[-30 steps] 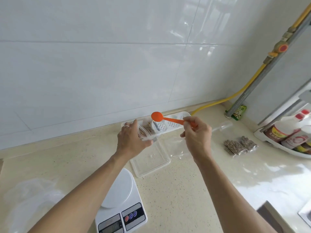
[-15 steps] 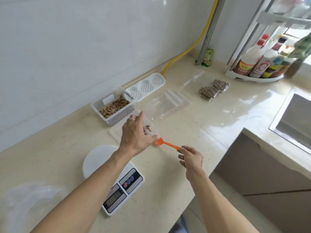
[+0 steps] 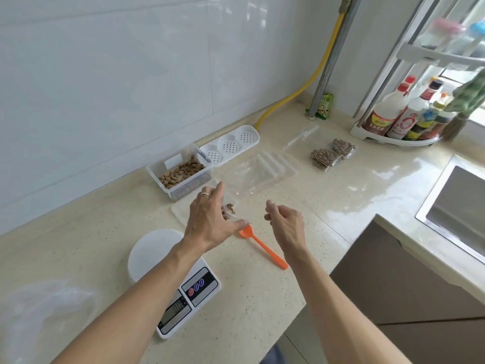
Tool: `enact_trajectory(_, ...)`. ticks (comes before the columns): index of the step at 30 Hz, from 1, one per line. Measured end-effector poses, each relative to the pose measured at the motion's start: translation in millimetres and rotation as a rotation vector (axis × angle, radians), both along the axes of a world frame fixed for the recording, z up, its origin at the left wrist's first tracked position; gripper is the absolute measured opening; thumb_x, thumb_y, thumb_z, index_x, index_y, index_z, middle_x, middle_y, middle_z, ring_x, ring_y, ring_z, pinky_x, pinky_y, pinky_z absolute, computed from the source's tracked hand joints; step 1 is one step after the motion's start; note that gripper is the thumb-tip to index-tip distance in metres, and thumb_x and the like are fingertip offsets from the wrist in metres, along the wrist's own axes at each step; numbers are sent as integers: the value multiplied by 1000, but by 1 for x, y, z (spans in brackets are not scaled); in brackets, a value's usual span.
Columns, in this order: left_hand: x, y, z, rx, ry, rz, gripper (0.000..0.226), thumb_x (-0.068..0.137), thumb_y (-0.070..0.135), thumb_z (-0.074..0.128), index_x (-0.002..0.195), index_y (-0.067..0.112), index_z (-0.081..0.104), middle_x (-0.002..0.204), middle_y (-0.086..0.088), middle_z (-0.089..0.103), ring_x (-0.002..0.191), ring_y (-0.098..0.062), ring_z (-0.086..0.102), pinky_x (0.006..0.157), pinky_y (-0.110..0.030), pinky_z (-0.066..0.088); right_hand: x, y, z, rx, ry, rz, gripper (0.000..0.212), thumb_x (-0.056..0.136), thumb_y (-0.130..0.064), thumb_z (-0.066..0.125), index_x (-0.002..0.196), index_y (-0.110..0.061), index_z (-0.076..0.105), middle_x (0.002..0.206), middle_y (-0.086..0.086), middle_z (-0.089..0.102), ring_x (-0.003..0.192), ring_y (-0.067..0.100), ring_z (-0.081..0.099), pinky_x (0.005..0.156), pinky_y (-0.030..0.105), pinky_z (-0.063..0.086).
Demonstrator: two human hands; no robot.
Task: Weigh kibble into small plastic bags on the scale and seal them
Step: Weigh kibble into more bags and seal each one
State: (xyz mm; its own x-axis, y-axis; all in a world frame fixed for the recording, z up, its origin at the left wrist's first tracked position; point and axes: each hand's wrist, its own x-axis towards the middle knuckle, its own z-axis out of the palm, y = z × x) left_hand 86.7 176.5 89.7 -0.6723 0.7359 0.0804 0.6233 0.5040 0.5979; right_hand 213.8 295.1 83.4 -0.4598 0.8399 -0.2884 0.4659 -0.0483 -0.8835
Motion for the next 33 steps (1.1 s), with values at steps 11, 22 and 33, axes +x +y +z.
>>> enact_trajectory(11, -7, -12, 20, 184, -310, -45, 129, 48, 66, 83, 152, 34, 13, 116, 12, 47, 109, 6, 46, 80, -12, 39, -42, 8, 74, 304, -9, 437, 20, 90, -3, 60, 82, -17, 72, 72, -6, 67, 65, 11, 65, 62, 25, 57)
enact_trajectory(22, -47, -60, 0, 46, -457, 0, 18, 93, 17, 60, 78, 25, 66, 76, 8, 70, 73, -9, 64, 74, -31, 53, -61, 6, 82, 197, 114, 582, 14, 92, -13, 60, 105, -10, 64, 90, 7, 72, 76, 15, 69, 71, 33, 57)
enact_trajectory(33, -81, -127, -20, -179, -369, 111, 13, 89, 12, 63, 89, 25, 66, 72, 8, 58, 70, -10, 57, 70, -25, 48, -95, -22, 3, -161, 29, 412, 10, 87, 4, 64, 90, -5, 68, 83, 14, 72, 61, 19, 64, 59, 25, 55)
